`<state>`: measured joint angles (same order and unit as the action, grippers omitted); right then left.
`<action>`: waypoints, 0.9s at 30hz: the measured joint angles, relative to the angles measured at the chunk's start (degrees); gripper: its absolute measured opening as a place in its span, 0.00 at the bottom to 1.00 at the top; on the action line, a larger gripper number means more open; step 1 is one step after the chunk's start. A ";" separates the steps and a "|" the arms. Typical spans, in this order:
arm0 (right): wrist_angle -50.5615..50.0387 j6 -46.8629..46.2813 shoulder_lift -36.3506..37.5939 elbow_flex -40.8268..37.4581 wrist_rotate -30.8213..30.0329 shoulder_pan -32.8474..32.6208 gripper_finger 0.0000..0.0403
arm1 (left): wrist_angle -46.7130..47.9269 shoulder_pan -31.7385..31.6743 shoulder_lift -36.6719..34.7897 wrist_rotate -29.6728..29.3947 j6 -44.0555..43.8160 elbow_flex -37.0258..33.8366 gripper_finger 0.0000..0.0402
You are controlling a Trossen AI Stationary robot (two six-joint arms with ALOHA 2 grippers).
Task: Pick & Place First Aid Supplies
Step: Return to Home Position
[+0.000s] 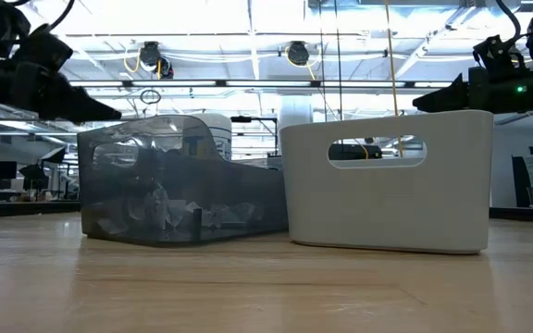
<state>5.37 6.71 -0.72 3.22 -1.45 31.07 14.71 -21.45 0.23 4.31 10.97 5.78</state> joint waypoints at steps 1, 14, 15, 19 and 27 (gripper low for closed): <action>0.00 -0.01 0.00 0.00 0.00 0.01 0.65 | 0.11 0.00 0.00 0.01 0.93 -0.08 0.67; 0.02 -0.01 -0.01 0.01 0.00 0.02 0.65 | -16.42 0.00 0.04 1.43 5.02 -4.98 0.67; 0.01 -0.01 0.00 0.00 0.00 0.01 0.65 | -16.38 0.00 0.02 1.30 5.03 -4.96 0.67; 0.00 0.01 0.01 -0.01 0.01 0.01 0.65 | -16.08 0.00 0.02 -0.18 5.02 -4.96 0.67; 0.00 -0.01 0.01 -0.01 0.01 0.02 0.65 | -15.80 0.00 0.16 -3.88 2.18 -4.92 0.67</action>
<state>5.37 6.70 -0.72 3.21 -1.45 31.09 -1.08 -21.45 0.39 0.43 13.14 0.86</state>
